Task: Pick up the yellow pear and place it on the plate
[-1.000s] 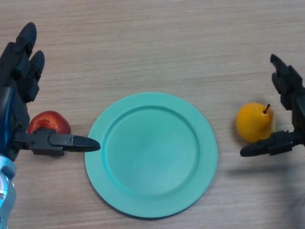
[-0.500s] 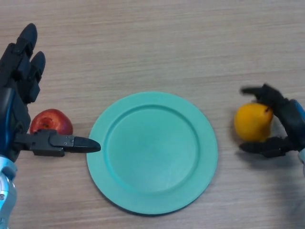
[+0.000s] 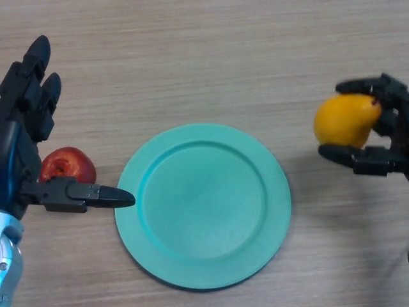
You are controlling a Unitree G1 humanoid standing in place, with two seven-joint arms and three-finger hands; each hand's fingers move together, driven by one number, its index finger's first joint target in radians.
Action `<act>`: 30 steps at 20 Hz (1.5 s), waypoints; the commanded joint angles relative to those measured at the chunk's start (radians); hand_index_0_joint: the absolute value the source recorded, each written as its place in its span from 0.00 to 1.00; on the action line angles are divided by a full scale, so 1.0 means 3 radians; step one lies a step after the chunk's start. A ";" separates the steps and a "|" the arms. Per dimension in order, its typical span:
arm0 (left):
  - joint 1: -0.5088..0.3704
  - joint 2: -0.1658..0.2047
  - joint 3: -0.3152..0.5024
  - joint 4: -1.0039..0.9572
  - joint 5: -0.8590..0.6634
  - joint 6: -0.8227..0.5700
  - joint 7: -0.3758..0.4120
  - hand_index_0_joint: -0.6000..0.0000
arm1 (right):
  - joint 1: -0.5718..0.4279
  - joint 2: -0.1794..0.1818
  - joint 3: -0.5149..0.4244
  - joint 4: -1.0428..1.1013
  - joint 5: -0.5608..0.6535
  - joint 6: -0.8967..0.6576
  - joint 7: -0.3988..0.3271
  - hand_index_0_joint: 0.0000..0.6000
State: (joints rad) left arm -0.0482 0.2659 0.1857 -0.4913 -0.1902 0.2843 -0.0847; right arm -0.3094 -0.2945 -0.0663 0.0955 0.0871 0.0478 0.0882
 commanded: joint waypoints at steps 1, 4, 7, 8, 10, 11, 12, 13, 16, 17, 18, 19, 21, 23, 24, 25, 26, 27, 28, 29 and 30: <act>-0.0096 0.0099 0.0152 -0.0165 -0.0002 -0.0465 0.0057 1.00 | -0.0014 0.0059 0.0035 -0.0493 -0.0076 -0.0273 -0.0051 1.00; -0.0088 0.0100 0.0166 -0.0159 -0.0050 -0.0473 0.0058 1.00 | 0.0141 0.0258 0.0303 -0.0769 -0.0357 -0.0352 -0.0007 1.00; -0.0127 0.0104 0.0149 -0.0096 -0.0019 -0.0475 0.0144 1.00 | 0.0306 0.0339 0.0809 -0.0695 -0.0703 -0.0571 -0.0182 1.00; -0.0137 0.0109 0.0143 -0.0091 -0.0007 -0.0474 0.0152 1.00 | 0.0330 0.0343 0.0864 -0.0678 -0.0705 -0.0589 -0.0209 1.00; -0.0152 0.0103 0.0117 -0.0070 0.0025 -0.0484 0.0161 1.00 | 0.0360 0.0347 0.1039 -0.0492 -0.0827 -0.0697 -0.0371 1.00; -0.0164 0.0105 0.0114 -0.0056 0.0021 -0.0497 0.0160 1.00 | 0.0357 0.0348 0.1131 -0.0364 -0.0891 -0.0735 -0.0495 1.00; -0.0166 0.0107 0.0115 -0.0052 0.0016 -0.0497 0.0156 1.00 | 0.0352 0.0348 0.1156 -0.0329 -0.0899 -0.0746 -0.0534 1.00; -0.0169 0.0108 0.0108 -0.0024 0.0024 -0.0520 0.0150 1.00 | 0.0328 0.0348 0.1208 -0.0220 -0.0899 -0.0788 -0.0620 1.00; -0.0171 0.0105 0.0106 0.0014 0.0020 -0.0541 0.0150 1.00 | 0.0334 0.0348 0.1240 -0.0143 -0.0976 -0.0725 -0.0615 1.00; -0.0159 0.0109 0.0112 0.0022 0.0022 -0.0539 0.0139 1.00 | 0.0294 0.0348 0.1237 -0.0086 -0.1006 -0.0697 -0.0616 1.00; -0.0160 0.0111 0.0117 0.0026 0.0025 -0.0545 0.0137 1.00 | 0.0280 0.0348 0.1239 -0.0066 -0.1007 -0.0690 -0.0627 1.00; -0.0164 0.0112 0.0121 0.0035 0.0025 -0.0545 0.0144 1.00 | 0.0244 0.0348 0.1213 0.0007 -0.1160 -0.0754 -0.0637 0.92; -0.0159 0.0110 0.0115 0.0044 0.0038 -0.0557 0.0145 1.00 | 0.0225 0.0348 0.1190 0.0020 -0.1181 -0.0761 -0.0633 0.50; -0.0166 0.0116 0.0118 0.0062 0.0035 -0.0543 0.0132 1.00 | 0.0174 0.0348 0.1114 -0.0004 -0.1162 -0.0727 -0.0586 0.09; -0.0173 0.0123 0.0124 0.0059 0.0021 -0.0520 0.0122 1.00 | 0.0155 0.0348 0.1082 -0.0023 -0.1147 -0.0703 -0.0562 0.00; -0.0195 0.0133 0.0123 0.0059 0.0019 -0.0493 0.0117 1.00 | 0.0150 0.0348 0.1039 -0.0067 -0.1095 -0.0669 -0.0516 0.00; -0.0200 0.0136 0.0122 0.0063 0.0024 -0.0491 0.0115 1.00 | 0.0146 0.0348 0.1025 -0.0076 -0.1082 -0.0660 -0.0497 0.00; -0.0231 0.0142 0.0116 0.0083 0.0024 -0.0491 0.0122 1.00 | 0.0130 0.0348 0.0979 -0.0116 -0.1069 -0.0633 -0.0439 0.00; -0.0242 0.0146 0.0119 0.0087 0.0022 -0.0489 0.0124 1.00 | 0.0121 0.0348 0.0964 -0.0131 -0.1069 -0.0620 -0.0417 0.00; -0.0256 0.0148 0.0118 0.0108 0.0023 -0.0512 0.0135 1.00 | 0.0114 0.0348 0.0931 -0.0154 -0.1081 -0.0626 -0.0376 0.00; -0.0263 0.0149 0.0109 0.0122 0.0039 -0.0533 0.0147 1.00 | 0.0133 0.0348 0.0899 -0.0211 -0.1076 -0.0613 -0.0331 0.00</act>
State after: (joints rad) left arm -0.0924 0.2717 0.1736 -0.4115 -0.1917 0.2781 -0.0649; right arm -0.2269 -0.1841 0.2505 0.0852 -0.2657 -0.0319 0.0092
